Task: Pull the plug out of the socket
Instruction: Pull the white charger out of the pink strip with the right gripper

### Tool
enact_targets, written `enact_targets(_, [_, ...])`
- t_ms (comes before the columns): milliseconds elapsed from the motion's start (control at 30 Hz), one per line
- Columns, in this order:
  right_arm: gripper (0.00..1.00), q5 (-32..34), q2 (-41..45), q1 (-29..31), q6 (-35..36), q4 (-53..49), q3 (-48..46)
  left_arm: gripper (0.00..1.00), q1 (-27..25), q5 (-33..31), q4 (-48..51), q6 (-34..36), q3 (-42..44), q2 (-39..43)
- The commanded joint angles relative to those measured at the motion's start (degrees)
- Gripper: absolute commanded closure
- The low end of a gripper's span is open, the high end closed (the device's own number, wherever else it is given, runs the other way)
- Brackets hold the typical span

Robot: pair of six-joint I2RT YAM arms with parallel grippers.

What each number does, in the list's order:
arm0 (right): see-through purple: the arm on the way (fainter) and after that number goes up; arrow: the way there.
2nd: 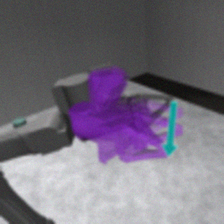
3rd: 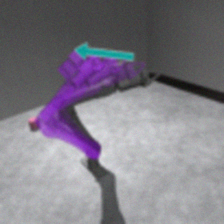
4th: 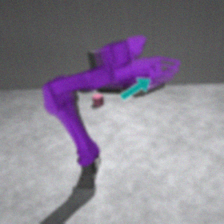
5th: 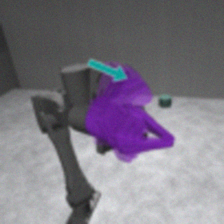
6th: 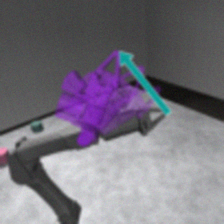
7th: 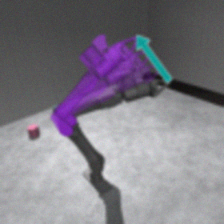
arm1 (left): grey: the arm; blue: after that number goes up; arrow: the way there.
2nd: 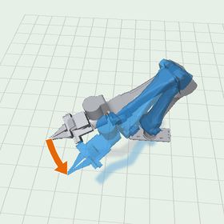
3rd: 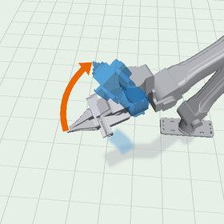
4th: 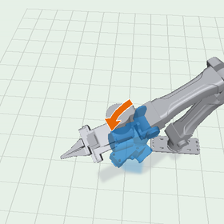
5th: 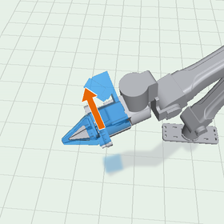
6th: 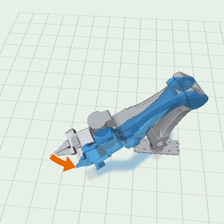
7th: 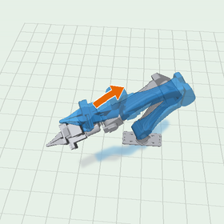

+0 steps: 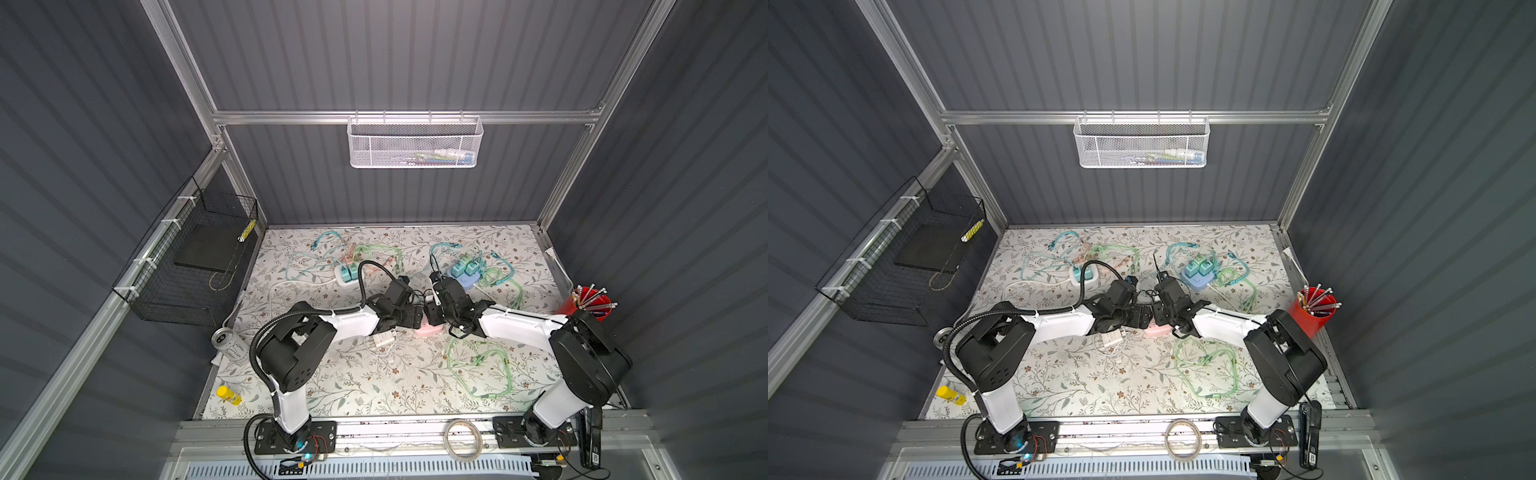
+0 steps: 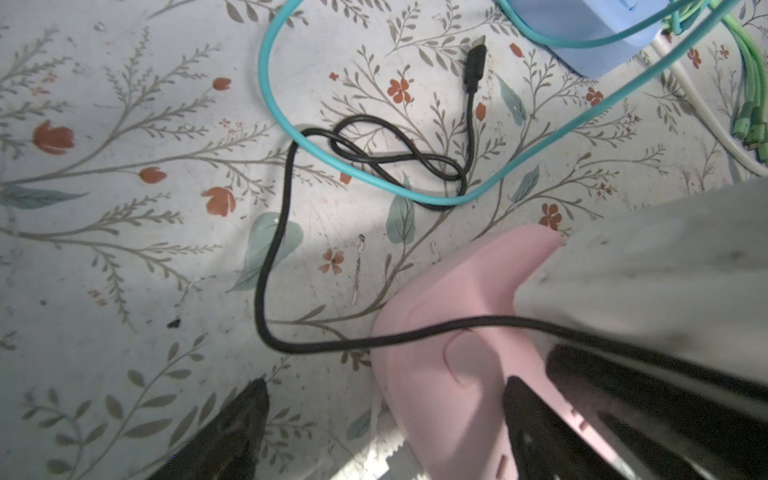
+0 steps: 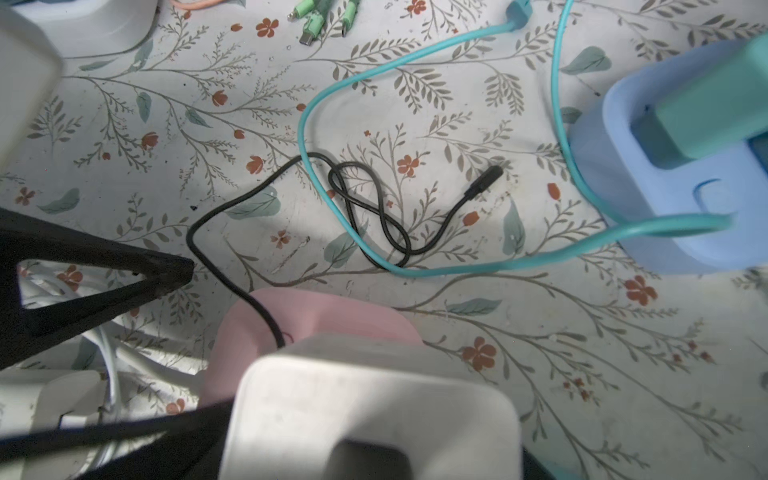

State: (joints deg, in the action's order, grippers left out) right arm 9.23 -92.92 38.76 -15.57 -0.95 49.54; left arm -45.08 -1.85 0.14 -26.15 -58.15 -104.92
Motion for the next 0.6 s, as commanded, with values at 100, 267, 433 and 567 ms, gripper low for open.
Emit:
enact_targets(100, [0.84,-0.26,1.36,0.08,0.89,1.91,2.23,0.12,-0.45,-2.37,10.99,1.81,2.43,-3.84])
enact_targets(267, [0.84,0.54,1.59,0.00,1.42,1.48,2.06,0.12,-0.38,-2.53,10.85,1.89,2.58,-3.42])
enact_targets(433, [0.84,0.02,1.79,-0.27,2.01,-0.47,3.40,0.11,-0.41,-3.32,11.66,2.47,2.21,-3.16])
enact_targets(567, [0.83,0.04,1.58,-0.67,2.39,-1.67,4.23,0.11,-0.43,-3.19,12.24,3.28,2.07,-2.69])
